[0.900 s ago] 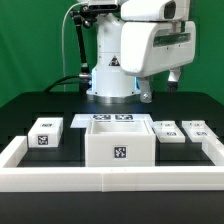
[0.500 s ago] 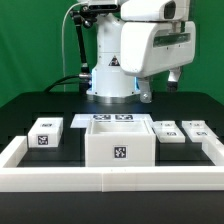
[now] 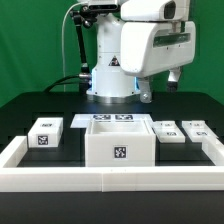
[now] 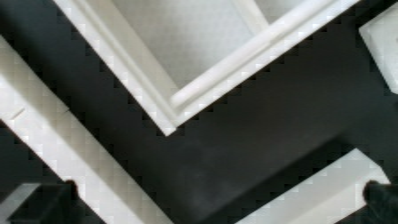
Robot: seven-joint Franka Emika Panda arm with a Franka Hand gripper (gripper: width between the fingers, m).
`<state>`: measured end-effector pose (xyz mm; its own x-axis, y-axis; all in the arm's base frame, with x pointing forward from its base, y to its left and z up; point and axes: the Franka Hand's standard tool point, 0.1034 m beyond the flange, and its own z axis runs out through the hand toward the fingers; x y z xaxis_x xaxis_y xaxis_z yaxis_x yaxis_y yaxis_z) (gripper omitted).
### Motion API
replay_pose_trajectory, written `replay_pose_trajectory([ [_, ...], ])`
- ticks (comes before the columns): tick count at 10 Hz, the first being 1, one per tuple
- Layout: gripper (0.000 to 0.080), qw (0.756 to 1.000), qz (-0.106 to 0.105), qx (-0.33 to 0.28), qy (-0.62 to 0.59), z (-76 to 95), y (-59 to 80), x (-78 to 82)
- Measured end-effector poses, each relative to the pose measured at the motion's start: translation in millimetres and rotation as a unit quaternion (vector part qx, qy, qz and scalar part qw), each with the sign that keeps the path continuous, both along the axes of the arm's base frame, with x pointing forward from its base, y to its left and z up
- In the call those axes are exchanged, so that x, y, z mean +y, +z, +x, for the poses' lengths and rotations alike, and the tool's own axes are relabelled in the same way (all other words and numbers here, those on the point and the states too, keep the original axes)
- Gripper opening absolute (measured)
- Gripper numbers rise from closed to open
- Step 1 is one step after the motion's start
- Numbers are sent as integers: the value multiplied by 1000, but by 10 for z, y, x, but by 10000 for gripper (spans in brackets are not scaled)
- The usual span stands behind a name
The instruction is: Assemble cabinet
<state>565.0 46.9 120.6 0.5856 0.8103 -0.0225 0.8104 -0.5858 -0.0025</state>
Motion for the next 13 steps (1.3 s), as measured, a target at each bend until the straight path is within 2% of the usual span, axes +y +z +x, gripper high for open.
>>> replay_pose_trajectory([
  [2,797,1000,0,0,5,-12,-7,-15],
  [3,797,998,1,-7,63,-86,-26,-97],
  [5,797,990,1,-7,138,-268,-158,-250],
  [7,797,989,3,6,150,-406,-269,-297],
  [10,797,989,3,4,151,-388,-262,-293],
  [11,797,983,5,5,181,-393,-294,-321],
  [12,797,974,9,13,227,-441,-386,-386],
  [13,797,966,11,19,257,-512,-409,-383],
])
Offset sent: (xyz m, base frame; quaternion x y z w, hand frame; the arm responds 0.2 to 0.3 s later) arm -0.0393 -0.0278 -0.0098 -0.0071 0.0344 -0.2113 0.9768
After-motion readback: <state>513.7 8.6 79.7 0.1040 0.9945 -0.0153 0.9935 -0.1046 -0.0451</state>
